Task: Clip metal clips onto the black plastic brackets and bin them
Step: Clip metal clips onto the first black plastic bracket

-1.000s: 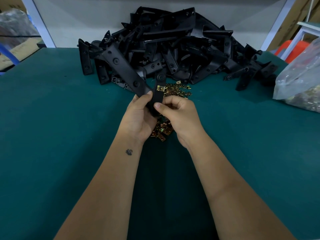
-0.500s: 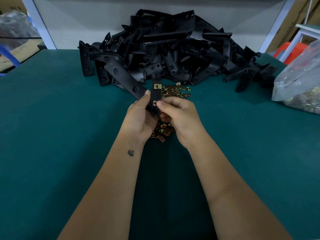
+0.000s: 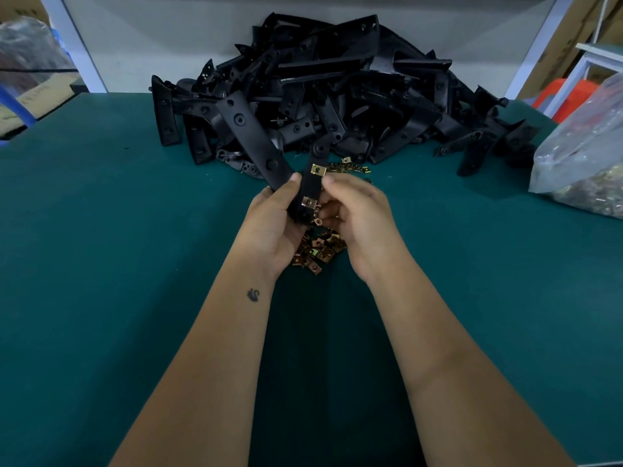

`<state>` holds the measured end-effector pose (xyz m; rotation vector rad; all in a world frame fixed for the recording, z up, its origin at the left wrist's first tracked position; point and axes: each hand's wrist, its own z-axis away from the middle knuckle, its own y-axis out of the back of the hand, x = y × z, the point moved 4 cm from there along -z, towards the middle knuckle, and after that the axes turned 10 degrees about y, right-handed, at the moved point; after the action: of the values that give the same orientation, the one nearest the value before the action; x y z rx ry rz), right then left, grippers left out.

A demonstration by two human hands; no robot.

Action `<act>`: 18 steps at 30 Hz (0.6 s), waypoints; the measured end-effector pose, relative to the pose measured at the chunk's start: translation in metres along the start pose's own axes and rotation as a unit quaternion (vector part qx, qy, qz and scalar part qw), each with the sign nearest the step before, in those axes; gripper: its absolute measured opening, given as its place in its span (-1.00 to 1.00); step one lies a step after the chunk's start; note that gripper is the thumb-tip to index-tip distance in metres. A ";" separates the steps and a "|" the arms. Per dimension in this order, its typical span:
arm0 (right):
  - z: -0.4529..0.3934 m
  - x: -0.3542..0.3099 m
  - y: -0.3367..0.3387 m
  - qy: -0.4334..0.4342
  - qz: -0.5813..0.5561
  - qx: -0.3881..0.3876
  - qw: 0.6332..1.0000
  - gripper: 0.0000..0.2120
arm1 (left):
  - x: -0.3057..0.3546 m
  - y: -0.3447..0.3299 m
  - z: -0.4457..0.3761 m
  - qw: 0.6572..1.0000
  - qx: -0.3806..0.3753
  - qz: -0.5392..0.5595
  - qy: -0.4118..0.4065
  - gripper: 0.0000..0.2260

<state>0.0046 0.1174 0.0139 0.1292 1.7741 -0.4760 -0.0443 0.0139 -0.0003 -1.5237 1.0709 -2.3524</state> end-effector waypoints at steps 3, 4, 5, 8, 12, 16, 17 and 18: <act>-0.003 -0.001 0.010 0.010 -0.022 0.044 0.999 -0.92 | 0.002 0.001 0.001 1.000 0.002 0.000 0.005 -0.85; -0.003 -0.001 0.011 0.015 -0.018 0.048 0.999 -0.93 | 0.002 0.001 0.001 1.000 0.002 -0.001 0.007 -0.86; -0.003 -0.001 0.012 0.018 -0.014 0.048 0.999 -0.93 | 0.003 0.002 0.002 1.000 0.002 -0.001 0.008 -0.86; -0.002 -0.001 0.010 0.022 0.001 0.041 0.999 -0.90 | 0.003 0.002 0.003 1.000 0.001 -0.004 0.010 -0.83; -0.002 -0.001 0.009 0.026 0.003 0.048 0.998 -0.86 | 0.003 0.000 0.004 1.000 -0.007 -0.014 0.010 -0.85; -0.002 0.000 0.011 0.026 -0.007 0.056 0.998 -0.86 | 0.004 0.001 0.003 0.999 -0.024 -0.027 0.001 -0.90; -0.002 0.000 0.011 0.025 -0.008 0.056 0.998 -0.86 | 0.004 0.001 0.003 0.999 -0.031 -0.031 0.000 -0.89; -0.002 0.000 0.012 0.022 -0.010 0.057 0.998 -0.86 | 0.003 0.001 0.003 0.999 -0.037 -0.036 0.002 -0.88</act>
<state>0.0069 0.1287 0.0113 0.2031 1.7938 -0.5931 -0.0435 0.0101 0.0023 -1.6094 1.1357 -2.3892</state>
